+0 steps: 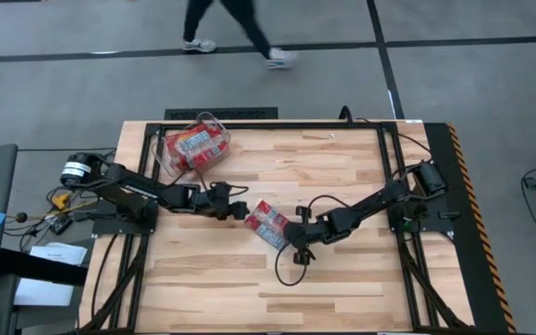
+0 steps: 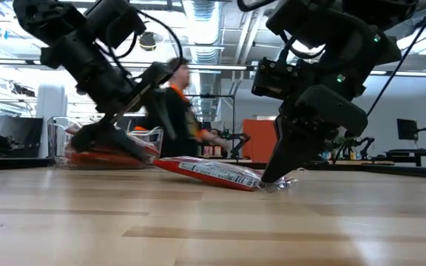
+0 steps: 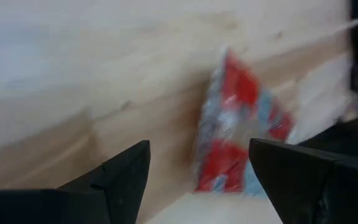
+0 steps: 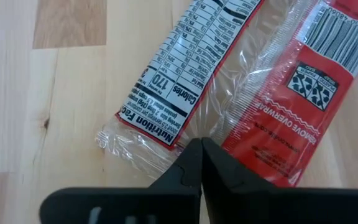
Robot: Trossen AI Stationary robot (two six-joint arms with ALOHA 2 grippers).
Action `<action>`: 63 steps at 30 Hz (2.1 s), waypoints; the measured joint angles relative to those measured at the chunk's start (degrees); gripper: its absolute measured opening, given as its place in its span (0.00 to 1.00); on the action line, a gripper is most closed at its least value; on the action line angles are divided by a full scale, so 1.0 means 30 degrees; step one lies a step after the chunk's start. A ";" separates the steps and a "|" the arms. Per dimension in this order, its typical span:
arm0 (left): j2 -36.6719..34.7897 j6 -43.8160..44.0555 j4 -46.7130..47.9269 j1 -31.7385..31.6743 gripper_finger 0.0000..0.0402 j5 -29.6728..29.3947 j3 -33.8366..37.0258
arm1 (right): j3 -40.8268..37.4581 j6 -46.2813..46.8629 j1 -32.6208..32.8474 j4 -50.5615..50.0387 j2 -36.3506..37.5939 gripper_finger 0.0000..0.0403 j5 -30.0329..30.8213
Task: Sort popcorn bags into baskets
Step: Put the red popcorn bag into the transparent bin
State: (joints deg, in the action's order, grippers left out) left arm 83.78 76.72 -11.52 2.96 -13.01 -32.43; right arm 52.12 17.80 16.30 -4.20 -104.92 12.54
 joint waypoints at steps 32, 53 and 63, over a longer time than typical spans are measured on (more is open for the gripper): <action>0.6841 0.0671 -0.8042 -0.0096 0.04 0.3864 -0.4627 | -0.0073 -0.1076 0.0108 -0.4168 0.3761 0.10 -0.0337; -1.0482 -0.1726 1.1188 -0.4453 0.02 -1.0606 -0.5031 | -0.0043 -0.0932 0.0493 -0.8429 1.4076 0.09 0.4946; -1.0698 0.5415 1.6848 -0.4508 0.02 -1.3400 -0.4281 | -0.0091 -0.0953 0.0574 -0.9487 1.2917 0.04 0.4730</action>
State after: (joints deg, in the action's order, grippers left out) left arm 51.69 92.96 39.03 -10.56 -53.21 -45.27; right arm 51.84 14.94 18.02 -32.66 -66.17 26.73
